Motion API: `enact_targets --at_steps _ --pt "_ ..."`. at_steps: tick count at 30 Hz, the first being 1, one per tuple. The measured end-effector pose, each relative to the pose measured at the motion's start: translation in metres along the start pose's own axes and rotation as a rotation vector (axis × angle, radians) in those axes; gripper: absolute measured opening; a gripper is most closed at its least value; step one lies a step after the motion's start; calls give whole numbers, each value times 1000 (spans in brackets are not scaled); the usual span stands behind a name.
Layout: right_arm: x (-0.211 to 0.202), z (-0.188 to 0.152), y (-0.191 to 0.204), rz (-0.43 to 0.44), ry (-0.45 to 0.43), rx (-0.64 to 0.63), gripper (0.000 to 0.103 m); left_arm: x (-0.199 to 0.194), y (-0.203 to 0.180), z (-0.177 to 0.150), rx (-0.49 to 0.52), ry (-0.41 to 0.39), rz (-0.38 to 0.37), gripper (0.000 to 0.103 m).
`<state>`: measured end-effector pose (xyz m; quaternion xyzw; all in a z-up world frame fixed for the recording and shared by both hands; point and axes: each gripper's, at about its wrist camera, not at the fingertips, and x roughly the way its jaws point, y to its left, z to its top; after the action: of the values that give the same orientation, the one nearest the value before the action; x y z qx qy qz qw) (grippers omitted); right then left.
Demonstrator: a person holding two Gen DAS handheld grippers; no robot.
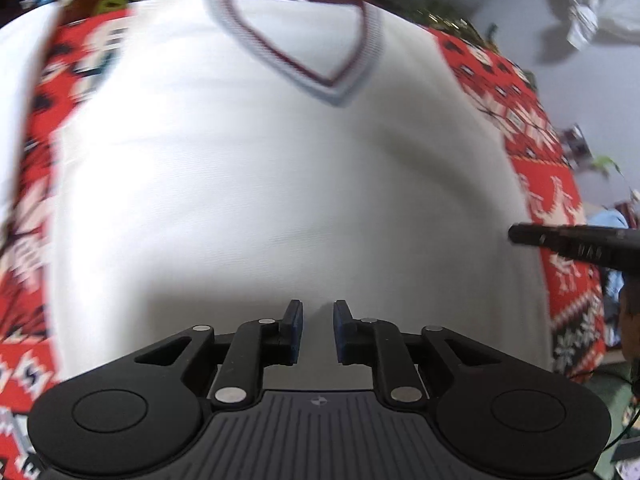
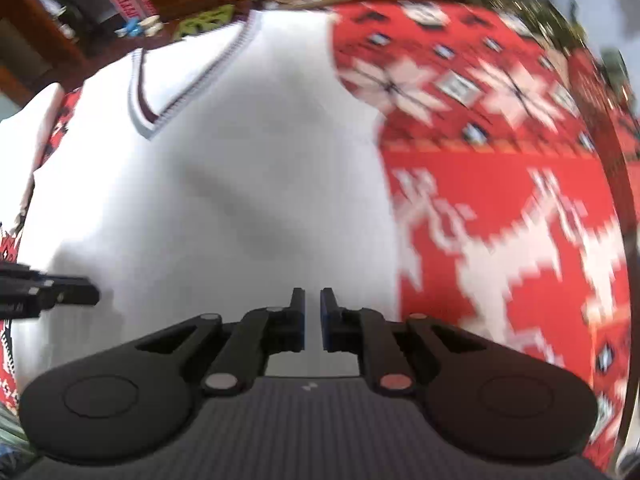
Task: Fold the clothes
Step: 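Move both open tools along the sweater to its hem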
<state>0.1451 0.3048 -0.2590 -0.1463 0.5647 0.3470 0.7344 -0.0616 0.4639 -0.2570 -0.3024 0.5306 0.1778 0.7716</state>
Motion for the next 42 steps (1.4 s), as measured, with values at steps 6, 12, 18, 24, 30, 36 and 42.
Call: enact_targets --at_steps 6,12,18,24,30,36,42 --pt "12 3 24 -11 -34 38 12 -14 47 -26 -41 -27 -10 14" --pt "-8 -60 36 -60 19 116 17 -34 71 -69 -33 4 -22 14" --pt "-31 -125 47 -98 73 112 21 -52 91 -120 -5 26 -44 14" --pt "-50 -164 42 -86 127 142 21 -63 101 -148 -16 42 -5 14" --pt "-63 -152 40 -99 90 108 22 -77 92 -141 -71 -27 -13 14" --pt "-63 -141 27 -85 58 113 22 -60 68 -135 -12 -12 -32 14" --pt "-65 -186 16 -76 109 116 22 -66 76 -172 -21 37 -17 14"
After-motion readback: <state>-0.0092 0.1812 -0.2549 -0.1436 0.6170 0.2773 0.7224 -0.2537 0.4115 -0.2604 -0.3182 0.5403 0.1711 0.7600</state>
